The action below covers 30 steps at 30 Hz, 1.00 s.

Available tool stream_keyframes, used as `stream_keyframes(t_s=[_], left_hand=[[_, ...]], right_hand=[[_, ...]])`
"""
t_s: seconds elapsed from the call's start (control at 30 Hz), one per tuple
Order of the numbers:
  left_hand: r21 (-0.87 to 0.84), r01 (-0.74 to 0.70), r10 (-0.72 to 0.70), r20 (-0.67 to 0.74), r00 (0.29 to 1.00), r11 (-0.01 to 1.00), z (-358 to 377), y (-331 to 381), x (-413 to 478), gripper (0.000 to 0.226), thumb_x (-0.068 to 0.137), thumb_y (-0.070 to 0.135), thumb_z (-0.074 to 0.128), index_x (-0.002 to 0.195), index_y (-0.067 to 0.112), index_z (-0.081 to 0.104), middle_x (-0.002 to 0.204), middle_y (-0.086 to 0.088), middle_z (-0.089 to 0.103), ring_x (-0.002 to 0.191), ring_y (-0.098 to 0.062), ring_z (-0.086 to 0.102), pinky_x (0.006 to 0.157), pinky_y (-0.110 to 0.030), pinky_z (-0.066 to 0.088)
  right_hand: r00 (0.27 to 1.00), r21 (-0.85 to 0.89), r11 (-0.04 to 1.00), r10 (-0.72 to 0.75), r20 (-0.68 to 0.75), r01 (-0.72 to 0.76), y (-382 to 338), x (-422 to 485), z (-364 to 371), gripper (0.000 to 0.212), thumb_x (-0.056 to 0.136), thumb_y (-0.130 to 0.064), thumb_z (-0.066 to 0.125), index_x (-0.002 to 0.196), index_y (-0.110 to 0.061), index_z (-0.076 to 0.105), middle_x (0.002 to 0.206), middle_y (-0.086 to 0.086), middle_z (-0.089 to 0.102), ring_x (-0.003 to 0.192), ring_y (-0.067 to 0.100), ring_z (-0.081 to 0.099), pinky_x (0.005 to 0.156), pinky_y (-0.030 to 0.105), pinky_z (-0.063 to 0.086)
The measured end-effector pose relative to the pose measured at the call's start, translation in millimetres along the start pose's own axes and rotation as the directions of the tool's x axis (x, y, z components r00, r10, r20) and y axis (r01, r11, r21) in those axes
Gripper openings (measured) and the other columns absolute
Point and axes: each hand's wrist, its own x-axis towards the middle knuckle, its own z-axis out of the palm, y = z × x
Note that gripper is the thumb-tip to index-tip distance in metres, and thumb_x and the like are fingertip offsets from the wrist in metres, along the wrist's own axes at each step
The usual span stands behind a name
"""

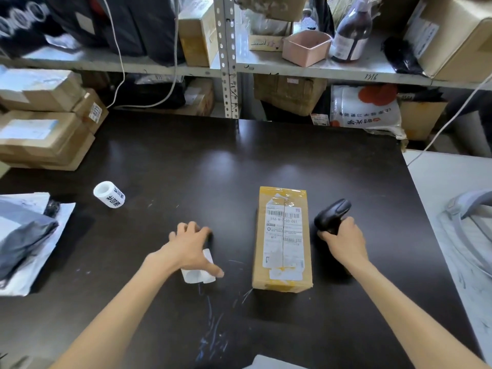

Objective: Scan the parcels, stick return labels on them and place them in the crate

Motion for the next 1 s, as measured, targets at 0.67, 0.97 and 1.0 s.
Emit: stream_keyframes(t_s=[0.67, 0.97, 1.0], left_hand=[[-0.520, 0.453, -0.674, -0.393, 0.625, 0.724, -45, -138, 68, 0.081, 0.081, 0.017, 0.076, 0.142, 0.001, 0.025, 0.148, -0.027, 0.017, 0.133, -0.047, 0.021, 0.108, -0.053, 0.029], [-0.547, 0.349, -0.624, -0.469, 0.625, 0.761, -57, -141, 64, 0.043, 0.083, 0.004, 0.071, 0.116, 0.007, 0.044, 0.133, -0.027, 0.031, 0.117, -0.052, 0.034, 0.101, -0.049, 0.033], [-0.544, 0.328, -0.600, -0.458, 0.655, 0.773, -58, -135, 64, 0.046, 0.082, 0.007, 0.074, 0.117, 0.007, 0.045, 0.133, -0.026, 0.033, 0.117, -0.052, 0.036, 0.101, -0.049, 0.034]], right_hand=[[0.994, -0.110, 0.993, -0.060, -0.093, 0.050, 5, 6, 23, 0.044, 0.085, -0.020, 0.072, 0.112, 0.000, 0.045, 0.118, 0.022, 0.048, 0.111, 0.038, 0.044, 0.087, 0.044, 0.040], [0.994, -0.103, 0.993, -0.064, -0.085, 0.056, 5, 9, 22, 0.043, 0.085, -0.017, 0.071, 0.113, 0.000, 0.044, 0.119, 0.022, 0.047, 0.112, 0.037, 0.045, 0.091, 0.044, 0.041], [0.994, -0.097, 0.994, -0.066, -0.088, 0.057, 5, 9, 23, 0.042, 0.085, -0.016, 0.071, 0.113, 0.000, 0.044, 0.119, 0.022, 0.048, 0.111, 0.037, 0.045, 0.091, 0.044, 0.042]])
